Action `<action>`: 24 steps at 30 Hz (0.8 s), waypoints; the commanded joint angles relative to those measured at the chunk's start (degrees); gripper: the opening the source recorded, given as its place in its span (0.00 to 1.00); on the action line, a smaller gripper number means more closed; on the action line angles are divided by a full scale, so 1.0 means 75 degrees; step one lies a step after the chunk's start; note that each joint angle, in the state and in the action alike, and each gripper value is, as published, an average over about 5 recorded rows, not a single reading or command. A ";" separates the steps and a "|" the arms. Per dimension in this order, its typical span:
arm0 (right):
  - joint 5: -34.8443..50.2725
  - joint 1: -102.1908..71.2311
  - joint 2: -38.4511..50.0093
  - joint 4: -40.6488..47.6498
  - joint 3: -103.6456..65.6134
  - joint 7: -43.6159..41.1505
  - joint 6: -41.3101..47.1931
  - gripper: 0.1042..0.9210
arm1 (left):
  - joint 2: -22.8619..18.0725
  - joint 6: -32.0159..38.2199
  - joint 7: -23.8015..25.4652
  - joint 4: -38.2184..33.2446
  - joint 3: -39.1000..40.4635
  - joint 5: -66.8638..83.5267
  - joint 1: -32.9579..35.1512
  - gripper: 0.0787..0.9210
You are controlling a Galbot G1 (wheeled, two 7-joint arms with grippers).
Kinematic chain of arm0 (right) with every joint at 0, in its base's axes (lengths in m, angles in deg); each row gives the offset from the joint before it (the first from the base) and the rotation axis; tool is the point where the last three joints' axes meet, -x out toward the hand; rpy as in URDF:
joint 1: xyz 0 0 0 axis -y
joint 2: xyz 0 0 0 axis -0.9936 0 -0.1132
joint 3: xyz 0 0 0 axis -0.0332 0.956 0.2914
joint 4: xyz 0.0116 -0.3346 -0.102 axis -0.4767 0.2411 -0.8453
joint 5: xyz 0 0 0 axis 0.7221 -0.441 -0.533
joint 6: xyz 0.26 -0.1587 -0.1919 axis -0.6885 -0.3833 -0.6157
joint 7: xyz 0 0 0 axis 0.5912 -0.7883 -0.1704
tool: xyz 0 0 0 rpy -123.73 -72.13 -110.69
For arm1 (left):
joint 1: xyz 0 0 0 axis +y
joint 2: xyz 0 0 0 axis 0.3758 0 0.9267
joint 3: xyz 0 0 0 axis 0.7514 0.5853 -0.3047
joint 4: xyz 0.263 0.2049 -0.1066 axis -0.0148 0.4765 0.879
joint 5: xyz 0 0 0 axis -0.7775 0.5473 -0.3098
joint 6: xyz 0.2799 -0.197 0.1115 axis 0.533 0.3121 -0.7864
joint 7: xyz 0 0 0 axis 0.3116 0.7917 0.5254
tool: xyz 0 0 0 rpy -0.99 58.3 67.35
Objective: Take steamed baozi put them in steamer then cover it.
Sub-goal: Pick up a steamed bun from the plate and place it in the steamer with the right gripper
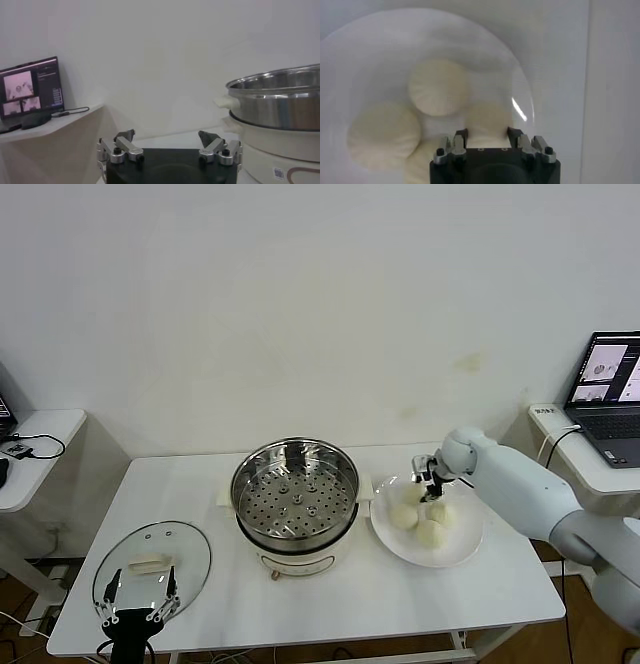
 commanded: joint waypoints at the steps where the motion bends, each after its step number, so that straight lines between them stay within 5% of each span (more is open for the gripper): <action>1: 0.0763 0.0991 0.0770 -0.1264 0.0486 -0.0013 0.0127 0.51 | 0.0023 0.0006 -0.0010 0.0037 0.0003 0.0007 -0.0027 0.88; 11: 0.2802 0.3677 0.1428 -0.2907 0.2284 0.0000 0.0238 0.51 | 0.0130 -0.0018 0.0002 0.0062 0.0027 0.0116 -0.0150 0.88; 24: 0.4529 0.5039 -0.0515 -0.2988 0.3487 0.0416 -0.0233 0.52 | 0.0251 -0.0047 0.0025 0.0133 0.0021 0.0284 -0.0336 0.88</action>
